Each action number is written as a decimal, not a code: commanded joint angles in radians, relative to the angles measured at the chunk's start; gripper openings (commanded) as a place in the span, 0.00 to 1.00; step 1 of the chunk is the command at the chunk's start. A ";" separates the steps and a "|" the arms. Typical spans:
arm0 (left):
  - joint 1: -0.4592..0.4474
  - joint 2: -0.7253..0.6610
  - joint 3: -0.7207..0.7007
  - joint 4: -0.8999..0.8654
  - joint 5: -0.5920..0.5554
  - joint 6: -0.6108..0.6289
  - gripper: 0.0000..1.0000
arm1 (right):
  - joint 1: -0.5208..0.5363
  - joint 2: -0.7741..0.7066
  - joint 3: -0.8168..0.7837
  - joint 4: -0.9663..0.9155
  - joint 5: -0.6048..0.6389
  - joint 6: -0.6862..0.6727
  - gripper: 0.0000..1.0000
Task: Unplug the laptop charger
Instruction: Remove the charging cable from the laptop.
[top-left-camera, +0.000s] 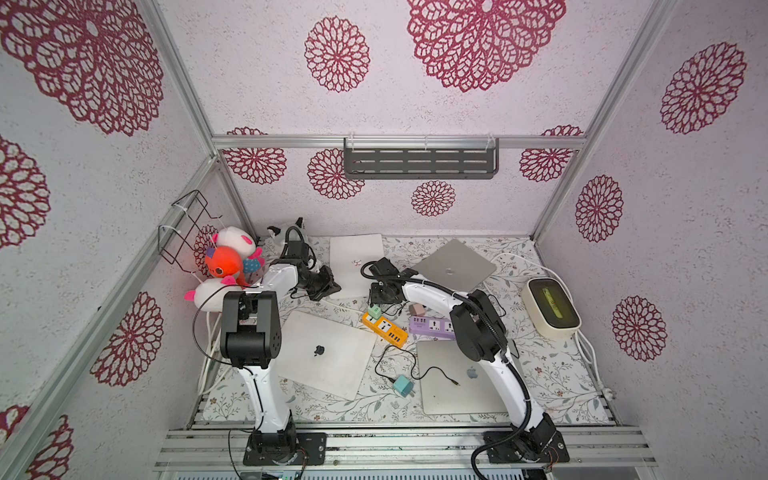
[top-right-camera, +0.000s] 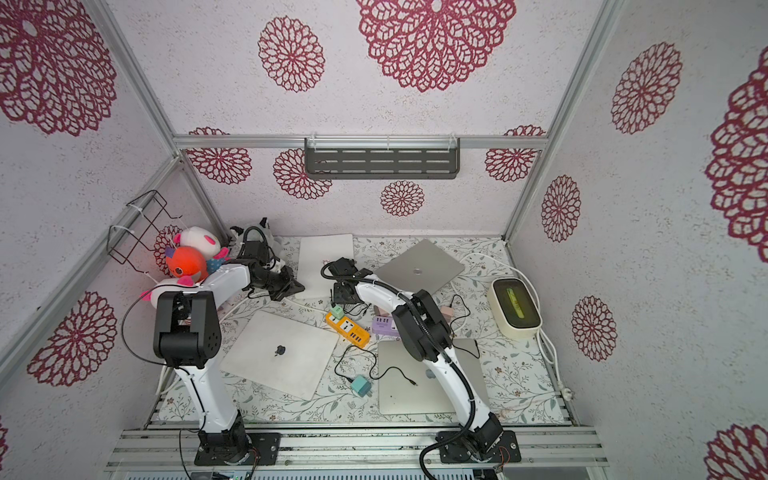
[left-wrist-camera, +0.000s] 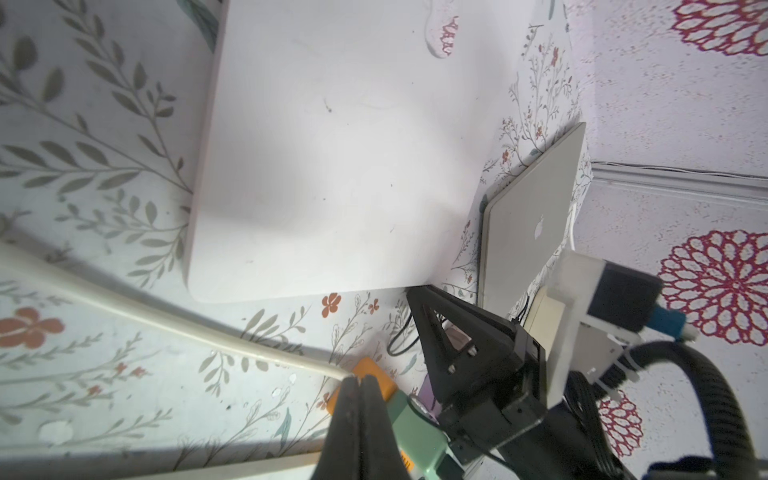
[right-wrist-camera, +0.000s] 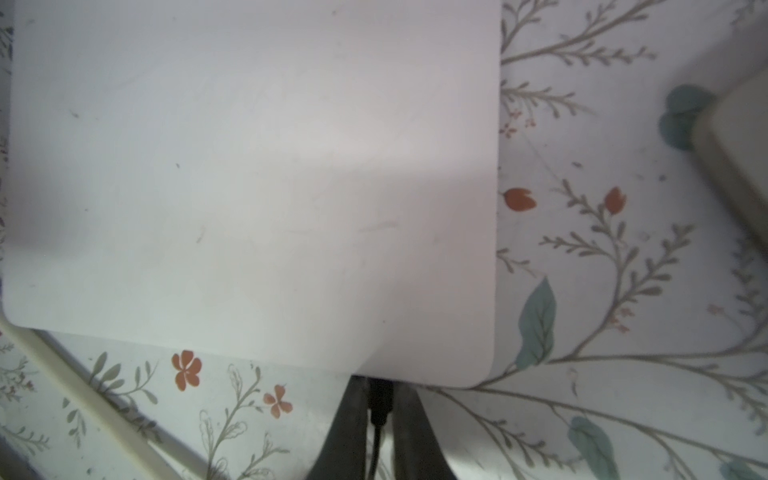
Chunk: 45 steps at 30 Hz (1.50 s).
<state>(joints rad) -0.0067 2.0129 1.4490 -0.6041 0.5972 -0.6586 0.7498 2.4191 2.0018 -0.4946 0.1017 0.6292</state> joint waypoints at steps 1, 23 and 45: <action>-0.008 0.042 0.042 0.004 0.013 -0.010 0.02 | 0.000 0.001 -0.024 0.008 0.030 -0.005 0.13; -0.078 0.282 0.248 0.068 -0.009 -0.105 0.01 | 0.002 -0.013 -0.035 -0.022 0.010 -0.030 0.10; -0.079 0.283 0.111 0.121 -0.033 -0.112 0.01 | -0.003 -0.027 -0.064 0.021 -0.096 -0.008 0.10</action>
<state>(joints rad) -0.0799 2.2753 1.6051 -0.4225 0.6239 -0.7715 0.7494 2.4100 1.9820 -0.4770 0.0731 0.6132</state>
